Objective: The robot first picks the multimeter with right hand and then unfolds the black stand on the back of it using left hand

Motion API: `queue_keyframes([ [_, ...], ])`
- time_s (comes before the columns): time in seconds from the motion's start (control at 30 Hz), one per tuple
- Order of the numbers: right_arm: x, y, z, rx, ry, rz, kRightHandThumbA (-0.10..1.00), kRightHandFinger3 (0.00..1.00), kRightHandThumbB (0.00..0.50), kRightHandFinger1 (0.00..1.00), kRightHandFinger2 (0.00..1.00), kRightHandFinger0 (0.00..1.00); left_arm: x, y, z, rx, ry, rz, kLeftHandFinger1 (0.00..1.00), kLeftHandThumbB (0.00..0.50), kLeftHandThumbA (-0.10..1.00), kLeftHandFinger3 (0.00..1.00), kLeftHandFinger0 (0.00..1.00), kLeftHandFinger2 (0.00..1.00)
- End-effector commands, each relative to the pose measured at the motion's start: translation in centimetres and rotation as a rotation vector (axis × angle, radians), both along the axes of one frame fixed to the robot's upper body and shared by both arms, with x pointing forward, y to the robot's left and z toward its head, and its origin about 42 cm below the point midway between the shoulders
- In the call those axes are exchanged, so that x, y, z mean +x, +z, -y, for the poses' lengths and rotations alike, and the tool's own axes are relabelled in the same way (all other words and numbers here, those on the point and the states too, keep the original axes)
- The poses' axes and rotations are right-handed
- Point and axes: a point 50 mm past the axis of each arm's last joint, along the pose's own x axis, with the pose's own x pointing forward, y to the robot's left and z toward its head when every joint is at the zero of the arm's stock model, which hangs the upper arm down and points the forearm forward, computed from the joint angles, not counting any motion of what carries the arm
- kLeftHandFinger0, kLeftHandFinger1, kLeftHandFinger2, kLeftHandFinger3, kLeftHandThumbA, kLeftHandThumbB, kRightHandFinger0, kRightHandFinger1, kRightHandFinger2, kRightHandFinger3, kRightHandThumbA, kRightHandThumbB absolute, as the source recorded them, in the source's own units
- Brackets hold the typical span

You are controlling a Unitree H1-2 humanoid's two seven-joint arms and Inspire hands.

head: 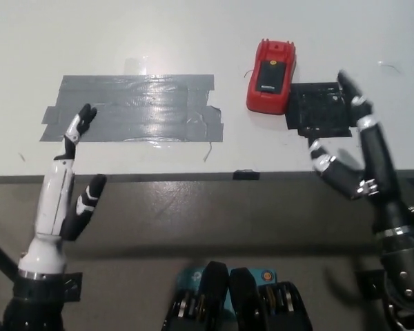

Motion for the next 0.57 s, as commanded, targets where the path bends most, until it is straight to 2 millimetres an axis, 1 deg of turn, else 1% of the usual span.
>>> queue_keyframes([
  [0.0,-0.3,-1.8,0.5,-0.010,-0.014,0.067,0.52,1.00,0.177,1.00,1.00,0.97,-1.2,-2.7,-0.6,-0.089,-0.021,-0.160,1.00,0.133,1.00,1.00,1.00,1.00],
  [0.03,-0.9,-2.6,0.6,-0.017,-0.012,0.048,0.54,1.00,0.186,1.00,1.00,0.97,-1.7,-3.4,-0.6,-0.090,-0.023,-0.183,1.00,0.140,1.00,1.00,1.00,1.00],
  [0.07,-1.4,-3.3,0.7,-0.025,-0.009,0.030,0.55,1.00,0.192,1.00,1.00,0.93,-2.2,-4.1,-0.5,-0.087,-0.024,-0.203,1.00,0.140,0.98,1.00,1.00,1.00],
  [0.1,-1.9,-4.1,0.8,-0.033,-0.005,0.010,0.56,1.00,0.189,1.00,1.00,0.93,-2.7,-4.8,-0.5,-0.084,-0.024,-0.223,1.00,0.140,0.98,1.00,1.00,1.00],
  [0.13,-2.7,-5.3,0.6,-0.045,0.003,-0.014,0.54,1.00,0.186,1.00,1.00,0.89,-3.4,-5.7,-0.5,-0.071,-0.023,-0.249,1.00,0.150,0.96,1.00,1.00,1.00],
  [0.17,-3.3,-6.2,0.7,-0.049,0.005,-0.035,0.53,1.00,0.188,1.00,1.00,0.87,-4.0,-6.5,-0.5,-0.069,-0.023,-0.272,1.00,0.150,0.96,1.00,1.00,1.00],
  [0.2,-4.0,-7.1,0.6,-0.060,0.008,-0.057,0.47,1.00,0.183,0.95,1.00,0.84,-4.6,-7.3,-0.5,-0.064,-0.023,-0.301,1.00,0.134,0.90,1.00,1.00,1.00],
  [0.23,-4.8,-8.3,0.5,-0.066,0.010,-0.088,0.46,1.00,0.176,0.94,1.00,0.83,-5.4,-8.3,-0.6,-0.055,-0.021,-0.340,1.00,0.138,0.89,1.00,1.00,1.00],
  [0.27,-5.0,-8.8,0.5,-0.068,0.008,-0.103,0.45,1.00,0.177,0.93,1.00,0.82,-5.6,-8.8,-0.6,-0.053,-0.022,-0.355,1.00,0.126,0.88,1.00,1.00,1.00],
  [0.33,-6.2,-11.1,0.6,-0.063,-0.002,-0.180,0.42,1.00,0.192,0.89,1.00,0.79,-6.7,-10.7,-0.5,-0.052,-0.027,-0.418,1.00,0.141,0.86,1.00,1.00,1.00],
  [0.37,-6.6,-11.9,0.7,-0.068,-0.008,-0.215,0.41,1.00,0.191,0.85,1.00,0.76,-6.9,-11.5,-0.5,-0.056,-0.031,-0.447,1.00,0.147,0.84,1.00,1.00,1.00],
  [0.43,-7.1,-13.1,1.0,-0.079,-0.019,-0.250,0.38,1.00,0.189,0.81,1.00,0.71,-7.3,-12.7,-0.4,-0.049,-0.034,-0.485,1.00,0.140,0.83,1.00,1.00,1.00],
  [0.47,-7.2,-13.8,1.2,-0.081,-0.025,-0.275,0.34,1.00,0.185,0.76,1.00,0.67,-7.4,-13.2,-0.4,-0.033,-0.026,-0.505,1.00,0.133,0.81,1.00,1.00,1.00],
  [0.5,-7.3,-14.2,1.2,-0.082,-0.029,-0.288,0.33,1.00,0.185,0.75,1.00,0.66,-7.4,-13.6,-0.4,-0.031,-0.024,-0.514,1.00,0.124,0.80,1.00,1.00,1.00],
  [0.53,-7.3,-14.2,1.2,-0.082,-0.029,-0.288,0.33,1.00,0.185,0.75,1.00,0.66,-7.4,-13.6,-0.4,-0.031,-0.024,-0.514,1.00,0.124,0.80,1.00,1.00,1.00],
])
